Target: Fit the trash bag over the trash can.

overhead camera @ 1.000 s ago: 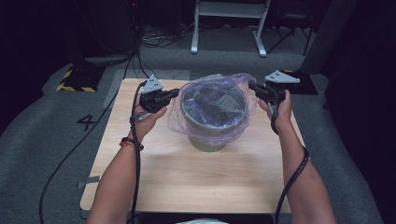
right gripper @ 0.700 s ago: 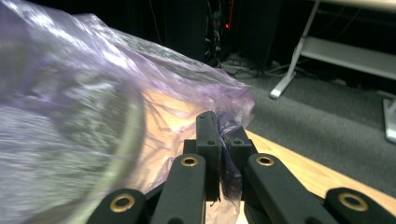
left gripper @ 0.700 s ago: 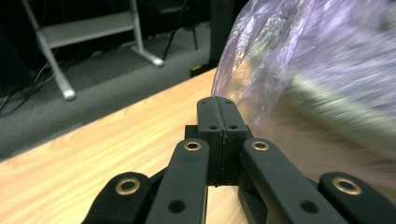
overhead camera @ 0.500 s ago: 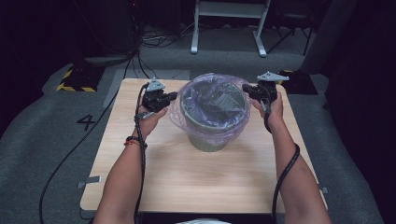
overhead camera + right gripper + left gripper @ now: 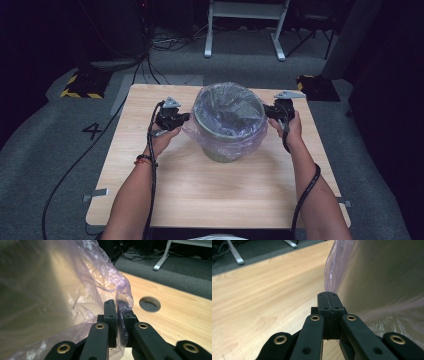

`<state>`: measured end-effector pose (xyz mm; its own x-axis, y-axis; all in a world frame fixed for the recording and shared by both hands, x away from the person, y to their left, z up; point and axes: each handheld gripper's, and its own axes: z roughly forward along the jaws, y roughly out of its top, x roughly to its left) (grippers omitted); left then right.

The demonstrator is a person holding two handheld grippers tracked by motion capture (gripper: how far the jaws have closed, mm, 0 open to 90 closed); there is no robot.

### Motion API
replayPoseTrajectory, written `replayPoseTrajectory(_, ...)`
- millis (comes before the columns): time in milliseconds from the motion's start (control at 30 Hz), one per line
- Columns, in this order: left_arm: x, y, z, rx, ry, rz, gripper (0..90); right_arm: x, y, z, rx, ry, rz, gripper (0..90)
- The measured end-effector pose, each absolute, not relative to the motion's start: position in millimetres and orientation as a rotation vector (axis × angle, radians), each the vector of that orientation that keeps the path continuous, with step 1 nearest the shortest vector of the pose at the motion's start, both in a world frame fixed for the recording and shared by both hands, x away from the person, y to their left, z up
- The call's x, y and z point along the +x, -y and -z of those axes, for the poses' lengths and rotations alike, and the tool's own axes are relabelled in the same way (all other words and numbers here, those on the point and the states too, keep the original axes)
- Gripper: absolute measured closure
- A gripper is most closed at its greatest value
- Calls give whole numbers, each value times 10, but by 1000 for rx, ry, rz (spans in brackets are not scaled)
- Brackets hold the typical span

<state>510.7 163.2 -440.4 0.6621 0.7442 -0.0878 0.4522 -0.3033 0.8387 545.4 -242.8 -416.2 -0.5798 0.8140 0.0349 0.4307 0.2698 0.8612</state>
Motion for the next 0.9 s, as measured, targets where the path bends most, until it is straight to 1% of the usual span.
replayPoseTrajectory(67, 5068, -1651, 4455, 1972, -922, -399, 900, 5432, 2441, 4206, 1121, -2142, -1231, 840)
replayPoseTrajectory(133, 5033, -1664, 4470, 1963, -916, -417, 897, 5411, 2471, 4225, 1124, -2140, -1229, 799)
replayPoseTrajectory(167, 5003, -1674, 4465, 1950, -915, -434, 825, 5404, 2482, 4227, 1128, -2139, -1232, 757)
replayPoseTrajectory(200, 4978, -1682, 4451, 1951, -921, -447, 725, 5383, 2499, 4222, 1115, -2144, -1224, 746)
replayPoseTrajectory(267, 4903, -1695, 4415, 1966, -882, -493, 656, 5336, 2534, 4201, 1081, -2144, -1213, 712)
replayPoseTrajectory(333, 4830, -1727, 4355, 1992, -857, -555, 575, 5293, 2577, 4182, 1065, -2153, -1206, 653)
replayPoseTrajectory(400, 4762, -1796, 4291, 1966, -839, -538, 502, 5240, 2631, 4142, 1039, -2162, -1177, 575)
replayPoseTrajectory(533, 4616, -1886, 4205, 1929, -807, -515, 365, 5149, 2747, 4053, 1020, -2140, -1195, 461)
replayPoseTrajectory(567, 4564, -1891, 4191, 1932, -795, -521, 362, 5131, 2765, 4037, 1014, -2136, -1196, 435)
replayPoseTrajectory(633, 4502, -1892, 4180, 1946, -780, -513, 321, 5075, 2811, 3985, 996, -2119, -1170, 390)
replayPoseTrajectory(700, 4449, -1890, 4178, 1949, -758, -500, 295, 5033, 2858, 3945, 986, -2110, -1185, 377)
replayPoseTrajectory(767, 4396, -1869, 4186, 1954, -722, -460, 268, 5000, 2899, 3918, 980, -2093, -1185, 350)
replayPoseTrajectory(900, 4300, -1774, 4213, 1976, -650, -418, 249, 4938, 2960, 3897, 957, -2096, -1175, 329)
